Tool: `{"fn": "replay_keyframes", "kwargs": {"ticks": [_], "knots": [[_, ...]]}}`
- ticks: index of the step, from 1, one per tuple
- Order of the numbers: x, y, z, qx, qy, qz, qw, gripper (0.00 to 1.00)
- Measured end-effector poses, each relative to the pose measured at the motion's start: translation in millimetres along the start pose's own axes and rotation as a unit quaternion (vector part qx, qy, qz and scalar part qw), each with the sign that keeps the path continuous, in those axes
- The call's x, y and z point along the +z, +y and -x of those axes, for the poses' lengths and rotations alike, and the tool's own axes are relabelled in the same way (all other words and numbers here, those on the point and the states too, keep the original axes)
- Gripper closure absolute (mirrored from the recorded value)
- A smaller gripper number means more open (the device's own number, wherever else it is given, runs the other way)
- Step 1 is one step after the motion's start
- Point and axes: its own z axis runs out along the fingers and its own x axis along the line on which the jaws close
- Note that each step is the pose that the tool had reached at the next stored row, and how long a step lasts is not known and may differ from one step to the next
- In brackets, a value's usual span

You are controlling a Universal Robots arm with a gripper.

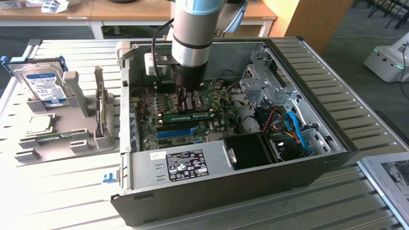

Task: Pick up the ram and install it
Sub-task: 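Press down the ram until it locks into place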

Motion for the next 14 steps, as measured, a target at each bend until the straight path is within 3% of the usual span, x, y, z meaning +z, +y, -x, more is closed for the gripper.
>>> {"fn": "replay_keyframes", "kwargs": {"ticks": [14], "knots": [[1.9, -0.1, 0.0, 0.0, 0.0, 0.0, 1.0, 0.9]]}}
